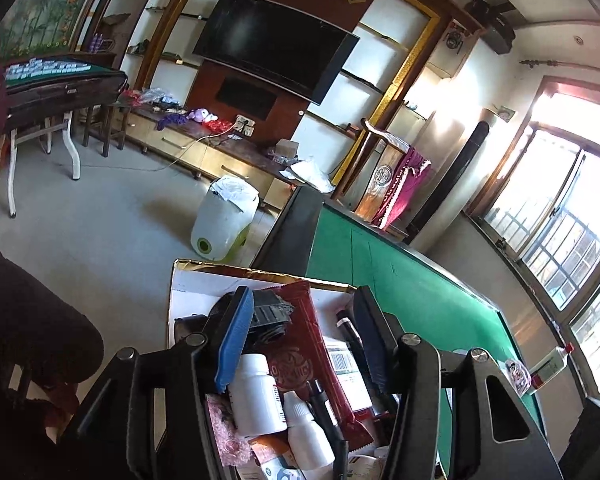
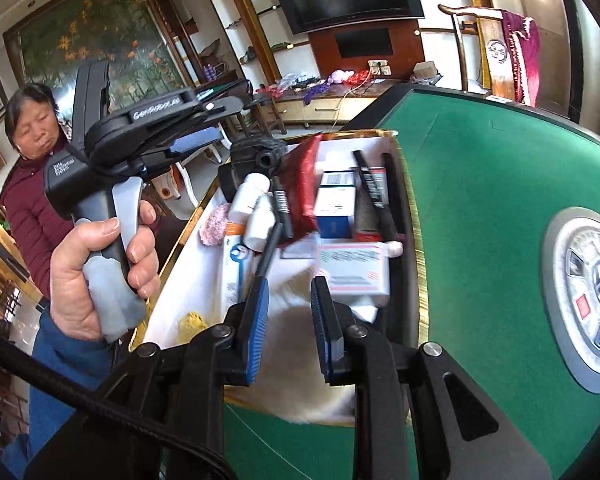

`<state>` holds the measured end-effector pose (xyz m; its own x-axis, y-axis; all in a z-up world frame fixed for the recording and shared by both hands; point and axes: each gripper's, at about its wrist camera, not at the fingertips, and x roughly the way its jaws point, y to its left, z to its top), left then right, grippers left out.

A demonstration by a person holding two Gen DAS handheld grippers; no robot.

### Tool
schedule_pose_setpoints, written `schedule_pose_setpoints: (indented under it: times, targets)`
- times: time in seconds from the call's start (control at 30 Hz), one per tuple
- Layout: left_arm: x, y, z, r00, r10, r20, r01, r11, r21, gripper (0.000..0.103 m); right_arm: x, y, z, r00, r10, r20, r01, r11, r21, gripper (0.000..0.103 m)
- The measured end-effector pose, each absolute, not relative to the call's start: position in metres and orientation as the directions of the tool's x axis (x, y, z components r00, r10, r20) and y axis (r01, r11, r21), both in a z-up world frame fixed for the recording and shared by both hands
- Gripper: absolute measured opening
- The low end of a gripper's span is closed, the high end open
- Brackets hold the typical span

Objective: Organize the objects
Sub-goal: 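Open the left gripper and move both open grippers back to the dial, then grasp the green-and-white medicine box with the left gripper while the right grasps the pink pencil case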

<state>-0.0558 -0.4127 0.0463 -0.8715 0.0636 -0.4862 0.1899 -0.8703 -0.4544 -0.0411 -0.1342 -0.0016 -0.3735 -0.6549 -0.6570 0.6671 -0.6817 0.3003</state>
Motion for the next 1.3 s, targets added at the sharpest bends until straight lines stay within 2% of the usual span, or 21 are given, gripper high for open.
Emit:
schedule_pose_setpoints:
  times: [0.1, 0.17, 0.23, 0.37, 0.4, 0.47, 0.53, 0.6, 0.67, 0.7, 0.73, 0.87, 1.13, 1.17, 1.2, 1.23, 1.3]
  targets:
    - [-0.055, -0.403, 0.049, -0.869, 0.086, -0.488, 0.163, -0.880, -0.446, 0.046, -0.045, -0.096, 0.000, -0.424, -0.639, -0.642, 0.633, -0.716, 0.295, 0.021]
    - [-0.055, -0.394, 0.052, -0.870, 0.125, -0.478, 0.128, -0.877, -0.463, 0.046, -0.048, -0.069, 0.002, -0.462, -0.622, -0.633, 0.598, -0.745, 0.295, 0.032]
    - [-0.054, -0.380, 0.056, -0.867, 0.152, -0.474, 0.103, -0.878, -0.468, 0.046, -0.057, -0.032, 0.004, -0.518, -0.589, -0.620, 0.539, -0.788, 0.298, 0.035]
    - [-0.053, -0.334, 0.069, -0.847, 0.229, -0.480, 0.026, -0.883, -0.468, 0.054, -0.077, 0.045, 0.010, -0.633, -0.493, -0.596, 0.394, -0.869, 0.300, 0.036]
    - [-0.054, -0.320, 0.072, -0.837, 0.257, -0.483, 0.001, -0.882, -0.472, 0.054, -0.082, 0.068, 0.012, -0.660, -0.470, -0.586, 0.352, -0.883, 0.311, 0.042]
    - [-0.059, -0.287, 0.075, -0.800, 0.312, -0.512, -0.036, -0.877, -0.479, 0.057, -0.090, 0.106, 0.016, -0.698, -0.419, -0.581, 0.271, -0.905, 0.328, 0.052]
    - [-0.068, -0.245, 0.077, -0.750, 0.384, -0.539, -0.090, -0.866, -0.492, 0.058, -0.098, 0.142, 0.018, -0.726, -0.377, -0.576, 0.202, -0.917, 0.345, 0.055]
    - [-0.084, -0.198, 0.075, -0.682, 0.437, -0.587, -0.137, -0.864, -0.484, 0.058, -0.103, 0.172, 0.017, -0.748, -0.323, -0.580, 0.132, -0.929, 0.347, 0.067]
    - [-0.099, -0.150, 0.071, -0.608, 0.466, -0.643, -0.171, -0.868, -0.466, 0.058, -0.108, 0.197, 0.015, -0.765, -0.278, -0.581, 0.074, -0.934, 0.351, 0.069]
    - [-0.104, -0.127, 0.069, -0.572, 0.482, -0.664, -0.193, -0.866, -0.462, 0.058, -0.112, 0.206, 0.014, -0.767, -0.268, -0.583, 0.058, -0.934, 0.353, 0.075]
    - [-0.107, -0.111, 0.067, -0.552, 0.489, -0.675, -0.200, -0.864, -0.462, 0.058, -0.117, 0.211, 0.013, -0.759, -0.257, -0.598, 0.045, -0.937, 0.347, 0.077]
    - [-0.109, -0.066, 0.059, -0.510, 0.513, -0.690, -0.205, -0.852, -0.482, 0.058, -0.133, 0.220, 0.008, -0.739, -0.231, -0.632, 0.007, -0.942, 0.336, 0.077]
    - [-0.110, -0.052, 0.031, -0.465, 0.462, -0.755, -0.174, -0.884, -0.434, 0.058, -0.182, 0.181, 0.003, -0.724, -0.141, -0.675, 0.043, -0.986, 0.160, 0.076]
    - [-0.110, -0.052, 0.029, -0.465, 0.460, -0.756, -0.173, -0.885, -0.432, 0.058, -0.188, 0.177, -0.001, -0.722, -0.119, -0.682, 0.039, -0.991, 0.132, 0.070]
    - [-0.111, -0.053, 0.030, -0.467, 0.459, -0.756, -0.171, -0.885, -0.433, 0.058, -0.194, 0.176, -0.007, -0.713, -0.097, -0.694, 0.029, -0.994, 0.109, 0.047]
    - [-0.113, -0.050, 0.028, -0.469, 0.456, -0.757, -0.170, -0.887, -0.429, 0.058, -0.199, 0.179, -0.013, -0.696, -0.080, -0.713, 0.013, -0.995, 0.099, 0.034]
    - [-0.119, -0.046, 0.029, -0.472, 0.446, -0.760, -0.169, -0.892, -0.419, 0.058, -0.198, 0.193, -0.022, -0.691, -0.085, -0.718, -0.015, -0.991, 0.132, 0.030]
